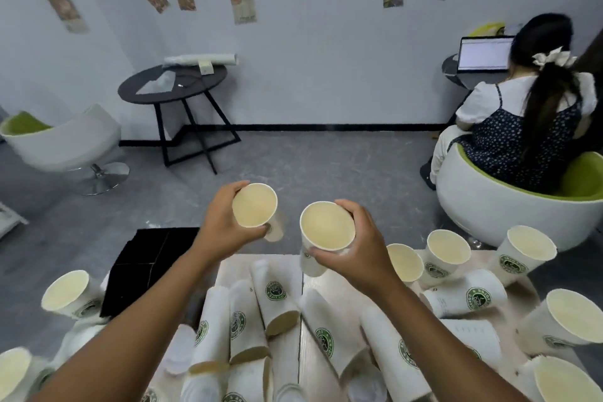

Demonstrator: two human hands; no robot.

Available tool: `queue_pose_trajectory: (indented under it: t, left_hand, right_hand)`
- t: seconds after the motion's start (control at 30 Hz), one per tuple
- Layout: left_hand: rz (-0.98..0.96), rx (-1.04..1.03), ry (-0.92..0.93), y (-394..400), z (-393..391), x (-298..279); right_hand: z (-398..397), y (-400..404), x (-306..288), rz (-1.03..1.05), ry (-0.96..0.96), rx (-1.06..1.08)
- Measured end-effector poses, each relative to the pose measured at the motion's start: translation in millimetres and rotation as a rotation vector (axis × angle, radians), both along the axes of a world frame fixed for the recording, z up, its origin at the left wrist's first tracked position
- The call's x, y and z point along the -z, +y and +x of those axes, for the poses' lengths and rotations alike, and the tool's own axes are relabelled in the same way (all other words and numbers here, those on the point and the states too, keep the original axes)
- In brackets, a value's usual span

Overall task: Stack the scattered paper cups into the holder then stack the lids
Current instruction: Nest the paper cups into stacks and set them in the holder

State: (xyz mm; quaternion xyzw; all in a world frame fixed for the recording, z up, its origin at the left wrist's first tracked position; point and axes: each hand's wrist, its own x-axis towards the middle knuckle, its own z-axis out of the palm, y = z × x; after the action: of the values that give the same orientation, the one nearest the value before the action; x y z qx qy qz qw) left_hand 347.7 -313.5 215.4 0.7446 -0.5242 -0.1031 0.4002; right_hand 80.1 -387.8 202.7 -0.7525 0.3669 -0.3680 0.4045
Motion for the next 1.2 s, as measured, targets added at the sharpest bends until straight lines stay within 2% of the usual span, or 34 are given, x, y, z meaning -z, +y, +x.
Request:
queue_pose_trajectory:
  t: [0.23,0.47,0.63,0.83,1.2]
  left_hand:
    - [-0.115,-0.135,-0.091,120,9,-89]
    - [-0.123,-0.21,-0.138,263,11,-146]
    - [-0.185,-0.305,-0.132,362,11,-163]
    - [-0.233,-0.418,-0.123,466,17,-173]
    - [-0.358,-0.429,-0.127,557,35,-189]
  right_hand:
    - [34,62,-64,-0.082,-0.101,-0.238]
    - [62,161,-110,-0.127,-0.166,-0.439]
    - [80,239,-124,-0.135,-0.141,-0.572]
    - [101,330,-129,-0.135,-0.131,-0.635]
    - [135,421,-141,-0.031,-0.178,-0.633]
